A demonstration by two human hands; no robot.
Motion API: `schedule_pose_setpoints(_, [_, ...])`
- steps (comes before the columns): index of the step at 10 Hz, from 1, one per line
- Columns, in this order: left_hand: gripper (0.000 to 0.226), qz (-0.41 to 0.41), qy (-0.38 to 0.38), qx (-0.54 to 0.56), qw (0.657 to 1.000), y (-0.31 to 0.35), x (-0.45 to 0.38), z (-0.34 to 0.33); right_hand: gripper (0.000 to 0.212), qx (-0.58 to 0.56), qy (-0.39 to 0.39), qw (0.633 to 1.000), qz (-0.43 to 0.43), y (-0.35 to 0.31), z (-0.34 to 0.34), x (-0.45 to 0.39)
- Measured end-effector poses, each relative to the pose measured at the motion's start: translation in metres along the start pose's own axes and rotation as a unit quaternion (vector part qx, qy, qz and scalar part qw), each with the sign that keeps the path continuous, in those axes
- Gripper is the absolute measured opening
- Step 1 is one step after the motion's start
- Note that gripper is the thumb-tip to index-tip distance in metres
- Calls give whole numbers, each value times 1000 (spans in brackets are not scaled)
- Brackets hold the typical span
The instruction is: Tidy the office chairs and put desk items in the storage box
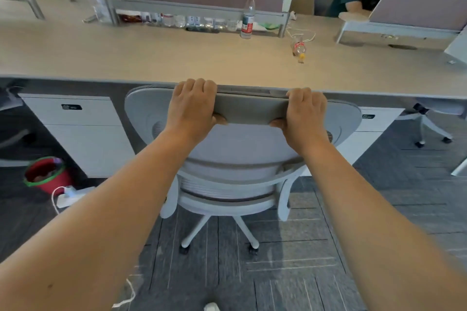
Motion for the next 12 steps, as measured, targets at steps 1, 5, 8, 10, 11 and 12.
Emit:
schedule_pose_setpoints(1, [50,5,-1,-4,1000,1,-33,-12,48,22,-19,1000,-1,10,-8,-37])
schedule_pose_setpoints(5, [55,24,-15,10,1000,0,-132,-51,45,-23,-16,999,45,50,-31,-146])
schedule_pose_setpoints(8, [60,35,-5,-5,999,-12,-157,-56,42,-90,28,988,125,57,-40,-175])
schedule_pose_setpoints(10, [60,53,1,-14,999,-4,-136,-52,47,-96,81,981,148,58,-44,-152])
schedule_pose_setpoints(11, [68,90,29,-4,996,6,-122,-47,54,-97,106,979,148,56,-41,-143])
schedule_pose_setpoints(12, [79,148,33,84,985,24,-73,-40,61,-141,93,973,155,70,-27,-102])
Point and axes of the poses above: each hand's wrist, its own x-axis away from the middle knuckle, its own z-axis out of the back of the hand, y = z × x, the point moved 4 cm from there along -x, towards the middle knuckle, and after that the axes turned 2 degrees about -z, right-handed, at the moved point
